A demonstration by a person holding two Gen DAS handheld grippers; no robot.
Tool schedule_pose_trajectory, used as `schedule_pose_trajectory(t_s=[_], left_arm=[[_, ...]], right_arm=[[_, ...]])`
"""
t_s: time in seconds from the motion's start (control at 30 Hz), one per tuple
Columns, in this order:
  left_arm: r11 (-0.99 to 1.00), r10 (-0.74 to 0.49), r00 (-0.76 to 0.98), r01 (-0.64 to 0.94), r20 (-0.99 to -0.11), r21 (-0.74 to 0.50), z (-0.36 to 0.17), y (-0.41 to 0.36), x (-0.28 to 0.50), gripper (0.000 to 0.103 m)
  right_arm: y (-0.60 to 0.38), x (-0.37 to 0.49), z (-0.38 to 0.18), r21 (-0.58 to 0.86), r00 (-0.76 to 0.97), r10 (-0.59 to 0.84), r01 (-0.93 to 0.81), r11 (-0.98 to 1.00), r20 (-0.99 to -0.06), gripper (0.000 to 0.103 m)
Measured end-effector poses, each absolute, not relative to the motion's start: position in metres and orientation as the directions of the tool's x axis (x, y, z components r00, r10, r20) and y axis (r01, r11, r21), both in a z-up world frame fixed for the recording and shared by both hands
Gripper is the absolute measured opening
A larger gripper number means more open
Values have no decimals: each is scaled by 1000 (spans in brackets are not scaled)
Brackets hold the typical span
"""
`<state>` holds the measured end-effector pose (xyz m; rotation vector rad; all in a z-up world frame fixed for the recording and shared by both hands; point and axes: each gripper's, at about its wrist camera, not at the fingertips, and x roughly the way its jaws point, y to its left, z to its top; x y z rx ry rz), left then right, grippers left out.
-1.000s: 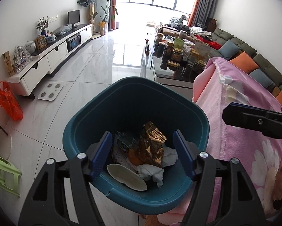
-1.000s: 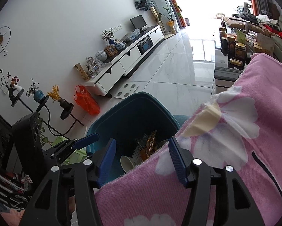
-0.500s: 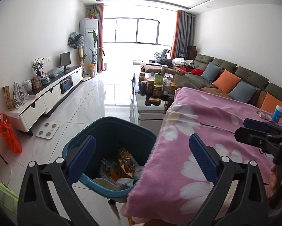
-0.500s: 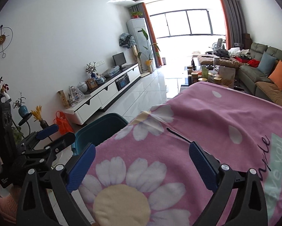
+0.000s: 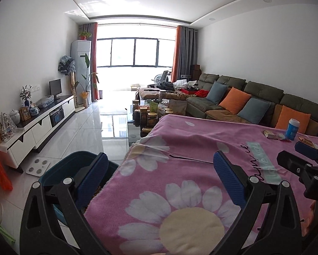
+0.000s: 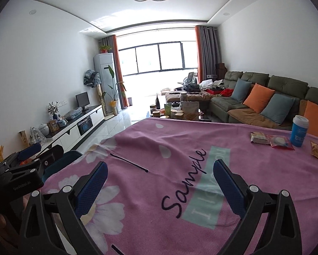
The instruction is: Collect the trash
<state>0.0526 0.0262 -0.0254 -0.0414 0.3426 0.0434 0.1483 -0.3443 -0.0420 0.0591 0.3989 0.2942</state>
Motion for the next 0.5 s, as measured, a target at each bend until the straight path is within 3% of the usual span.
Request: schedule_pose_trajectory(t_s=[0.37, 0.5], left_arm=[[1000, 11, 958, -12, -286, -2, -22, -5, 52, 97], [1000, -9, 960, 8, -279, -5, -21, -10, 52, 97]], right_arm=[[-380, 124, -41, 123, 938, 235, -210, 970, -255, 96], [-382, 118, -41, 120, 941, 226, -201, 972, -253, 96]])
